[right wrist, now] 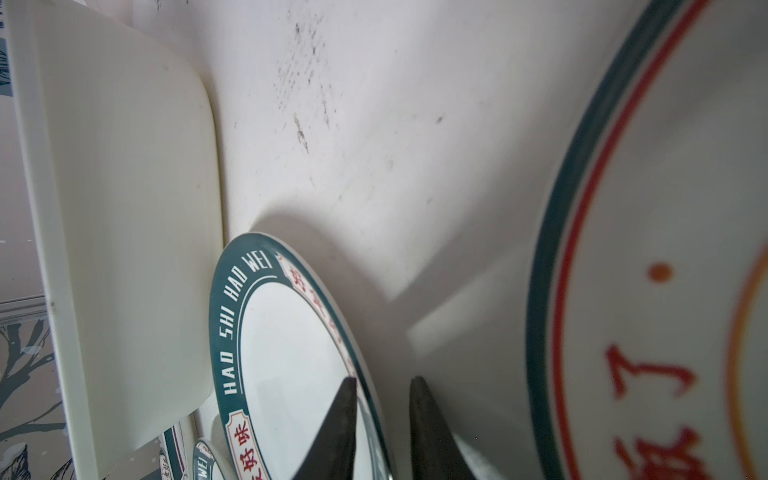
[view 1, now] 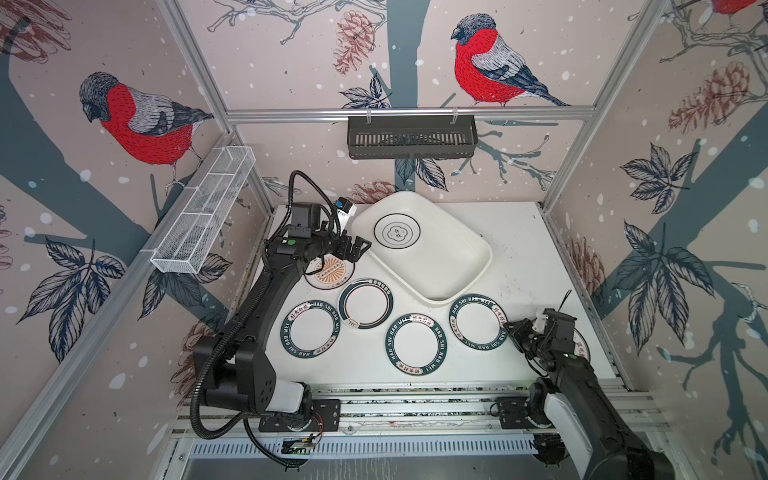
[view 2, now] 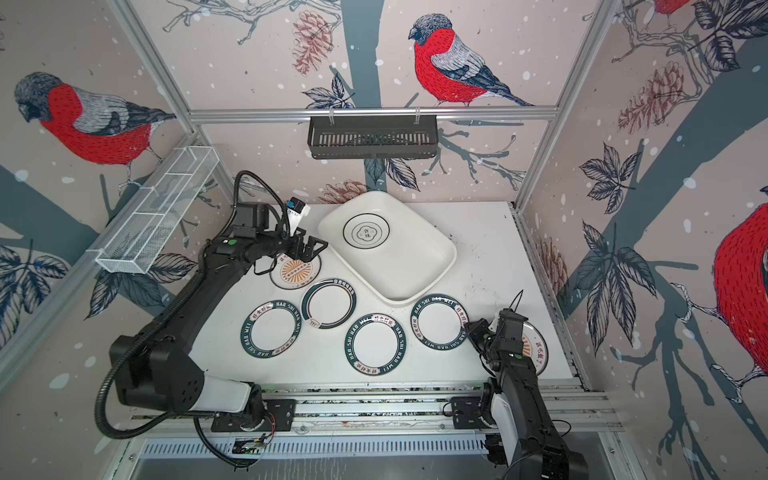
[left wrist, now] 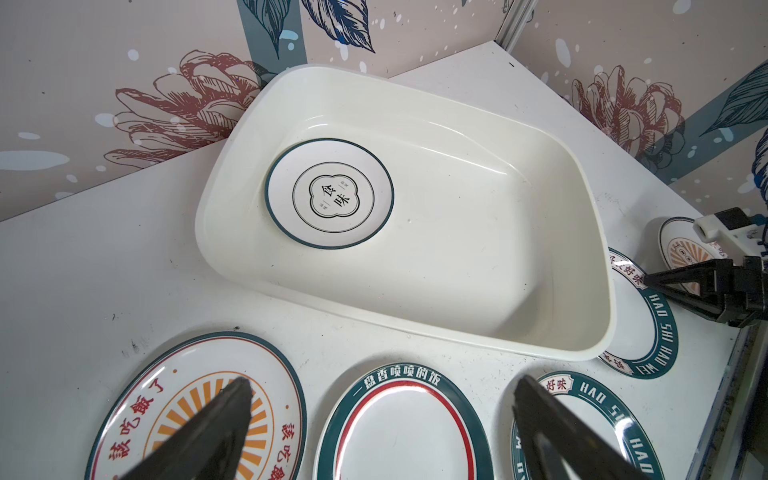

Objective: Place the plates into the plastic bin on the countertop
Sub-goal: 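Lower the right gripper onto the HAO SHI HAO WEI plate rim and close, then lift the HAO SHI HAO WEI plate upright with the right gripper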

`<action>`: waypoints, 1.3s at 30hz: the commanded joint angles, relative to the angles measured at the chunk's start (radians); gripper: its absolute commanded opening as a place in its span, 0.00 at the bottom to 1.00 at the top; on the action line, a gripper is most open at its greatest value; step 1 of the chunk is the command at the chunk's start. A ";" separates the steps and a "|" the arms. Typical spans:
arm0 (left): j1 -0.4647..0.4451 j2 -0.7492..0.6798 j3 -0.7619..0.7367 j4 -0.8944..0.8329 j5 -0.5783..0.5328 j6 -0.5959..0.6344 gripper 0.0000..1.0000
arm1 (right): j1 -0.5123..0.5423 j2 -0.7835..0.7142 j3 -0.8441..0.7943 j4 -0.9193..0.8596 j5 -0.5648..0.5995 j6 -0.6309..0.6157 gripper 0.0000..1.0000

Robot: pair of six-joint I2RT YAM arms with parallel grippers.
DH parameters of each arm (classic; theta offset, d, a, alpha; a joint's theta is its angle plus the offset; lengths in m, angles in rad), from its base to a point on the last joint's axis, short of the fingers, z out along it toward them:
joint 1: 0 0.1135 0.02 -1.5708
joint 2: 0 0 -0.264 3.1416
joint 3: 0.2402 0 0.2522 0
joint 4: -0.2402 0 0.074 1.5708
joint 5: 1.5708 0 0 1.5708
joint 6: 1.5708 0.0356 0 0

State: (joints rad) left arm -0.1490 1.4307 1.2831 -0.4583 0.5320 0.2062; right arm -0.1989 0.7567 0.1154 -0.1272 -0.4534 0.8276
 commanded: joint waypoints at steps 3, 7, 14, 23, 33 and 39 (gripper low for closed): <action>-0.003 -0.004 -0.003 0.008 0.025 0.001 0.98 | -0.005 0.013 -0.010 0.038 -0.018 -0.021 0.23; -0.003 -0.005 -0.004 0.010 0.028 -0.002 0.98 | -0.017 0.013 -0.020 0.043 -0.011 -0.022 0.20; -0.003 -0.007 -0.004 0.010 0.030 -0.004 0.98 | -0.039 -0.012 -0.019 0.019 0.006 -0.013 0.12; -0.004 -0.007 -0.006 0.013 0.033 -0.008 0.98 | -0.067 -0.054 -0.022 -0.001 0.016 -0.003 0.07; -0.004 -0.013 -0.012 0.016 0.036 -0.011 0.98 | -0.077 -0.051 -0.040 0.033 0.005 0.011 0.11; -0.004 -0.019 -0.018 0.017 0.038 -0.014 0.98 | -0.082 -0.044 -0.036 0.042 -0.006 0.010 0.06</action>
State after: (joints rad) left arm -0.1509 1.4200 1.2678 -0.4534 0.5499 0.1909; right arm -0.2775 0.7086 0.0784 -0.0612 -0.4805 0.8356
